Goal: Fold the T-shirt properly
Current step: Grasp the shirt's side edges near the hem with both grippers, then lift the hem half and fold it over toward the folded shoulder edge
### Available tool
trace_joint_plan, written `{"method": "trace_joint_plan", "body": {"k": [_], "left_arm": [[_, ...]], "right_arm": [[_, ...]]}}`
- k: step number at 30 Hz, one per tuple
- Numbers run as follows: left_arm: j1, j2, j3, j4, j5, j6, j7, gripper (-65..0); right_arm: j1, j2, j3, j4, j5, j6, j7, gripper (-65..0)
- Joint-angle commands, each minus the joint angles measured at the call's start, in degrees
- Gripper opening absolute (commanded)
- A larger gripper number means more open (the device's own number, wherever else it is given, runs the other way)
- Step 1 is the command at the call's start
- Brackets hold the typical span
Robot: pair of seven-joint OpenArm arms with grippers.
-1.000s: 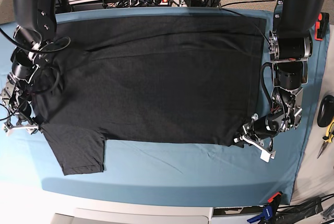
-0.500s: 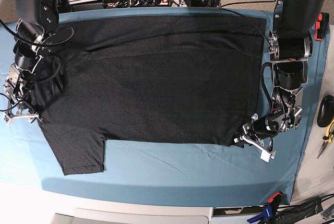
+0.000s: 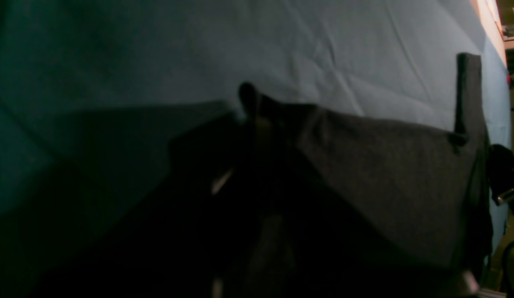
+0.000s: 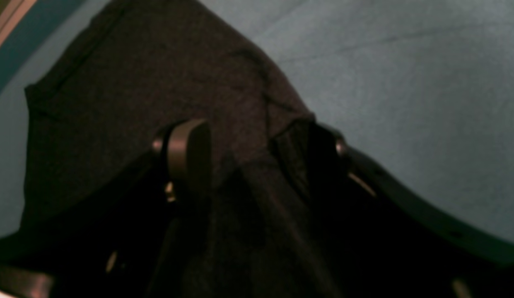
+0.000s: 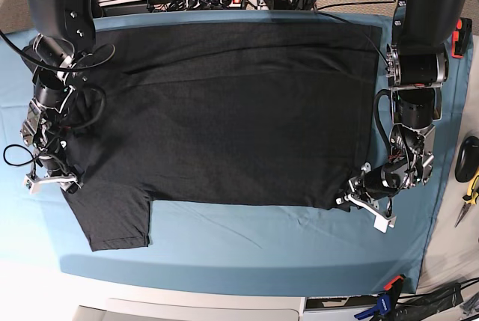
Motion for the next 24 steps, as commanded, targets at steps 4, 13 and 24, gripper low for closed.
{"method": "trace_joint_plan", "body": {"k": [4,13,24], "left_arm": [[-1.9,-0.5,-0.07,0.85,-1.05,-0.9,-1.05,-65.0],[-1.9,-0.5,-0.07,0.85,-1.05,-0.87,-1.05,-65.0],[-1.9,-1.46,-0.07,0.87,-1.55,-1.81,-0.98,-65.0]], "right_arm": [[1.73,0.68,-0.04,0.66,0.52,0.57,0.39,-29.0],[1.73,1.33,-0.02,0.66,-0.83,0.55,0.98,-65.0],[1.68,1.46,-0.04,0.66,-2.69,0.42,0.94,-65.0]]}}
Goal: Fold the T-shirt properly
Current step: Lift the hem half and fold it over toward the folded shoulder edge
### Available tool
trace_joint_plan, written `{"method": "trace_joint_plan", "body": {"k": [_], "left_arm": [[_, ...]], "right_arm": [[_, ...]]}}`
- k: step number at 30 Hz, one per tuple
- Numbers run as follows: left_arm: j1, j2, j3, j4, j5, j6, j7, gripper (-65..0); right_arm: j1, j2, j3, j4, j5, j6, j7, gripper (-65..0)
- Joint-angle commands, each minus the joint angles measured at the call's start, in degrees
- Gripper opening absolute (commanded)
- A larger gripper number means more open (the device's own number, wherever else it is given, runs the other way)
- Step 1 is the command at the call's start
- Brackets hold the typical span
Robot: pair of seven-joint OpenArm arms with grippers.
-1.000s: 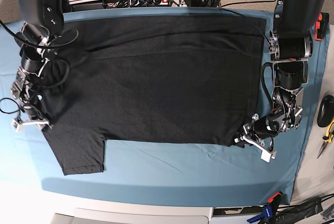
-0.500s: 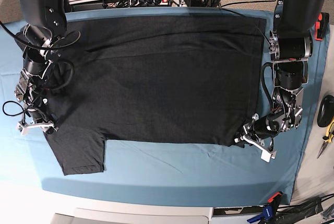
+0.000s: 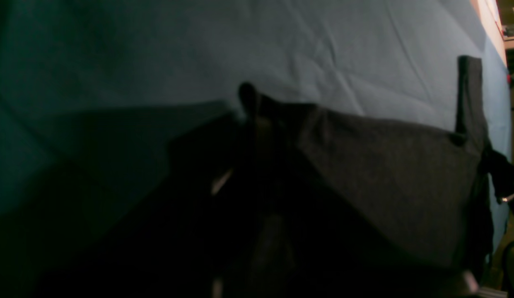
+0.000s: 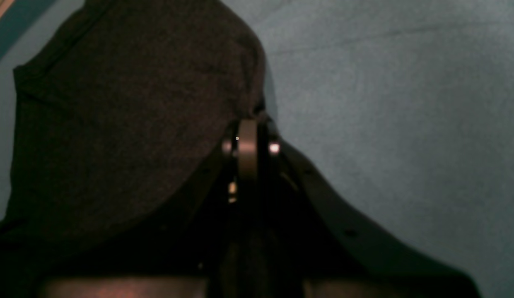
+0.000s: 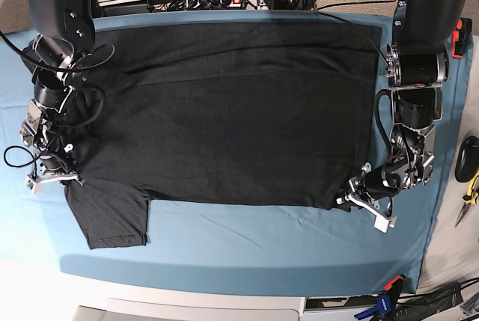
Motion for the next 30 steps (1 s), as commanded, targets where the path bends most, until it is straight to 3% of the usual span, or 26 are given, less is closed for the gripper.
{"method": "trace_joint_plan", "body": {"k": [1,5,7,10,14,20,24,28,30], "left_arm": [[-1.9,-1.27,-0.07,0.87,-2.14,-1.57,-0.87,-65.0],[-1.92,-2.84,-0.07,0.9,-6.64,-5.25,1.14,-65.0],[-1.9,-3.34,-0.07,0.9,-8.81,-5.4,2.49,-65.0],[-1.9,-3.63,-0.07,0.9,-11.13,-5.73,4.39,-65.0],[-1.88,-3.93,-0.07,0.9,-15.41,-9.64,7.37,-65.0],[-1.22,-4.37,-0.09,0.9,-20.5,-11.19,10.71,-65.0],[0.72,-4.55,-0.09,0.9,-24.74,-14.14,13.09,-65.0],[2.78,-5.07,-0.09,0.9,-28.85,-14.45,14.95,-65.0],[3.48,-5.55,-0.11,0.9,-30.34,-16.55,15.67,-65.0]], "right_arm": [[1.68,1.27,-0.04,0.72,0.37,0.46,0.98,-65.0],[1.57,2.12,-0.79,0.72,0.76,6.45,1.11,-65.0],[1.57,2.97,-3.23,0.74,2.14,8.76,1.09,-65.0],[1.57,4.48,-8.57,0.76,2.34,9.86,1.05,-65.0],[1.55,5.95,-14.99,0.76,2.49,10.58,0.52,-65.0],[-1.49,7.72,-18.29,2.36,8.98,17.22,-0.55,-65.0],[-6.91,8.61,-18.29,8.74,11.72,17.52,-2.54,-65.0],[-12.85,9.73,-18.29,16.74,14.03,17.52,-4.79,-65.0],[-15.37,10.36,-18.29,20.11,15.19,17.52,-5.38,-65.0]]}}
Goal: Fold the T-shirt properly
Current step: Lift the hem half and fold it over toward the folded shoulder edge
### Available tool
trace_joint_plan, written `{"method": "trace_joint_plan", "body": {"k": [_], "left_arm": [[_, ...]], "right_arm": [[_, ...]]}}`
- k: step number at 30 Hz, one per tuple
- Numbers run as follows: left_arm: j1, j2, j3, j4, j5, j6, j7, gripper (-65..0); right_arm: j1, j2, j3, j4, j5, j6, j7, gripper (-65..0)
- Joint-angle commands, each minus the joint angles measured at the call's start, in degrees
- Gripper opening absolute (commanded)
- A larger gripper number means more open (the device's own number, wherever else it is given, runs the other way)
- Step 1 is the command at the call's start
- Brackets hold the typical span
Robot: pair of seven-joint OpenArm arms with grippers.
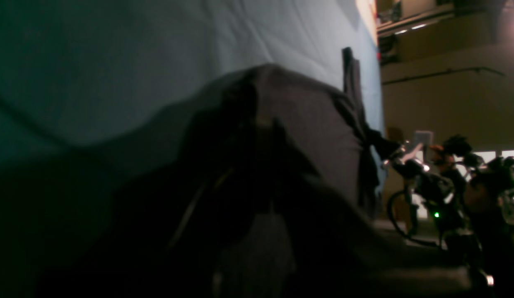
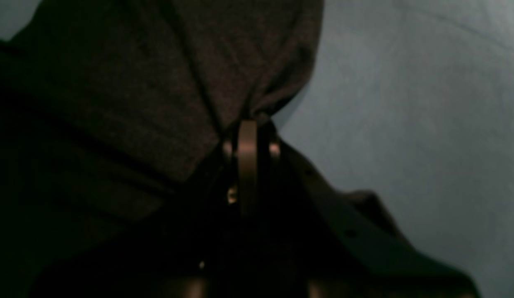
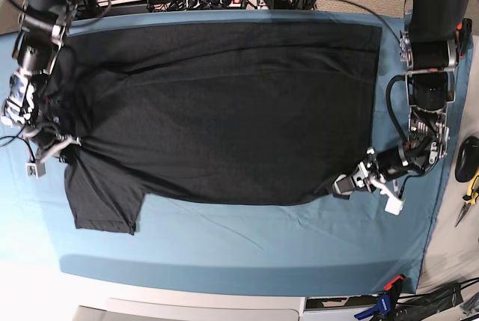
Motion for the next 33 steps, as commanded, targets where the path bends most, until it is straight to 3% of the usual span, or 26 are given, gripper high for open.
{"method": "trace_joint_plan", "body": {"k": [1,13,20,25,33], "left_arm": [[-1.79,-1.22,-0.2,0.87,-2.73,-1.0,-0.2,-65.0],[-1.6,-5.53,-0.22,0.87,-13.2,-1.0,6.84,-65.0],[1.84,-6.84,-0.22,0.87,-13.47,-1.0,12.07,-65.0],[3.76,-7.89,-0.33,1.62,-13.47,-1.0,12.22,-65.0],[7.02,-8.68,-4.55,7.13,-13.47,-1.0,13.29,-65.0]], "right_arm": [[0.46,2.03,0.28,2.4,1.51,0.06,0.74,-65.0],[-3.3,5.81,0.33,6.82,2.58,0.06,-0.5,-65.0],[-3.43,5.86,0.33,6.82,5.4,0.06,-2.89,-65.0],[-3.43,5.84,0.33,6.82,10.43,0.06,-4.28,-65.0],[-3.41,5.86,0.33,6.82,13.4,0.06,-5.62,-65.0]]}}
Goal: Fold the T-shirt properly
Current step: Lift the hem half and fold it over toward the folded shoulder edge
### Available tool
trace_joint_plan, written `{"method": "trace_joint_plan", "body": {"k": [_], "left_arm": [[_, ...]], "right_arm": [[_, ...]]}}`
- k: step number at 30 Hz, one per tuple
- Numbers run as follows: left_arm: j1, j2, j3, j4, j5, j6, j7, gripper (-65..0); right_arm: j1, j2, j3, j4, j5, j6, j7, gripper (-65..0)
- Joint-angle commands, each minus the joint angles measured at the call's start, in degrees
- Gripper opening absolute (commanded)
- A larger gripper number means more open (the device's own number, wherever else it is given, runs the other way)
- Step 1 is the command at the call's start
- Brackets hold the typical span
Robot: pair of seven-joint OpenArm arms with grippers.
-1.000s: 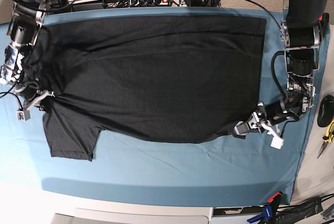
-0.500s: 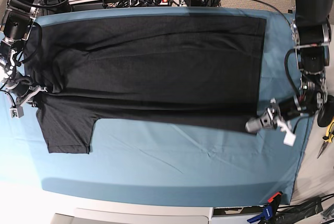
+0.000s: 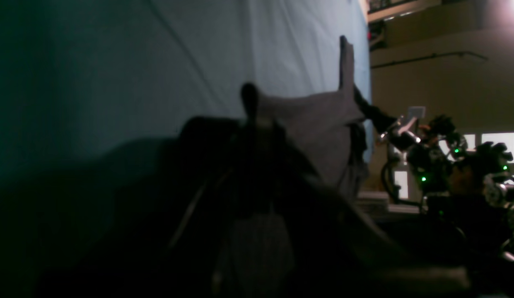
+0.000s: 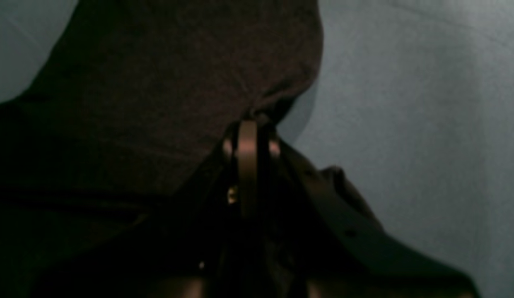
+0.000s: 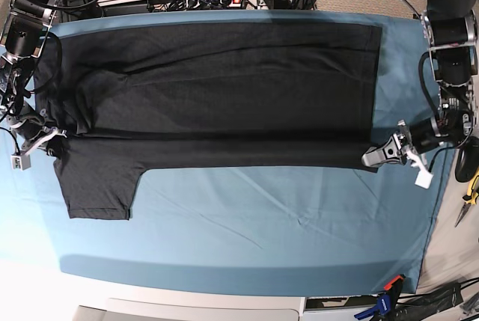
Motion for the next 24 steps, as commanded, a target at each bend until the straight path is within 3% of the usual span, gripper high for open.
{"method": "trace_joint_plan", "body": {"k": [1,12,21,24], "left_arm": [[-1.07,-1.25,-0.74,1.77,-1.58,-0.34,-0.28,-65.0],[-0.02,-1.22,-1.01,3.74,-1.58,-0.34,0.2,-65.0],[0.0,-1.86,-1.01,4.11,-1.58,-0.34,0.48,-65.0],[0.0,-2.62,-1.01,5.07,-1.58,-0.34,0.61,-65.0]], "right_arm": [[1.27,1.79,0.37,1.01,0.72,-0.12,1.64,-65.0],[1.57,1.79,0.37,6.69,0.7,-0.12,1.49,-65.0],[1.55,1.88,0.37,13.05,0.76,-0.12,-3.26,-65.0],[1.38,2.64,0.37,13.05,3.8,-0.12,-4.94,-65.0]]}}
